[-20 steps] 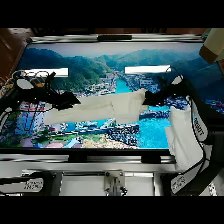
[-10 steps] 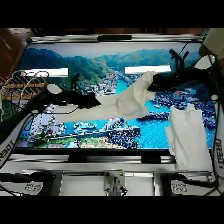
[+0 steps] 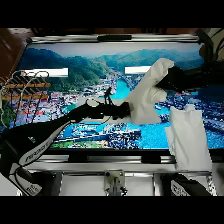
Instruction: Fold the shirts.
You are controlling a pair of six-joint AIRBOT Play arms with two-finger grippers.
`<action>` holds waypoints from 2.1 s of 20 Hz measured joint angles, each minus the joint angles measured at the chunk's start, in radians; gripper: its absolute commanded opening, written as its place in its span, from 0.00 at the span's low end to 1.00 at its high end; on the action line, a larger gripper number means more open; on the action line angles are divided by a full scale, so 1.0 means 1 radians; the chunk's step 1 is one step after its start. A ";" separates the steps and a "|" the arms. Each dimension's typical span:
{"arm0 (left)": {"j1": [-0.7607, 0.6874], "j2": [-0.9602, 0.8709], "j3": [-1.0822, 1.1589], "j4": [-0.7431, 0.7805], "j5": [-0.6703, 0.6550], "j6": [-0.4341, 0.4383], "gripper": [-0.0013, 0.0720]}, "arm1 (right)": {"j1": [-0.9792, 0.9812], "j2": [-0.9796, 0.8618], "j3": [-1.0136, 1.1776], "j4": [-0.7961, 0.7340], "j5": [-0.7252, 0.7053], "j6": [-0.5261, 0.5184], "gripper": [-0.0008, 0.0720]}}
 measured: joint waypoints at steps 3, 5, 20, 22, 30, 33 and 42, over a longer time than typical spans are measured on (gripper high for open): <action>-0.021 -0.032 0.056 -0.047 0.008 0.021 0.05 | 0.000 0.044 0.000 -0.005 0.016 0.026 0.10; 0.000 -0.018 0.072 0.014 -0.036 0.002 0.05 | 0.000 0.051 0.000 -0.014 0.015 0.031 0.10; 0.634 0.542 0.090 1.008 -0.534 -0.322 0.05 | 0.397 -0.380 0.000 -0.035 -0.302 -0.006 0.26; 0.680 0.615 0.090 1.018 -0.544 -0.325 0.05 | 0.463 -0.468 0.000 -0.011 -0.399 0.016 0.65; 0.728 0.711 0.090 1.042 -0.552 -0.316 0.05 | 0.457 -0.567 0.000 0.094 -0.393 -0.037 0.65; 0.729 0.712 0.090 1.043 -0.553 -0.306 0.05 | 0.338 -0.520 0.000 -0.076 -0.252 -0.024 0.92; 0.730 0.712 0.090 1.044 -0.554 -0.298 0.05 | 0.142 -0.492 -0.287 -0.182 -0.187 0.007 0.92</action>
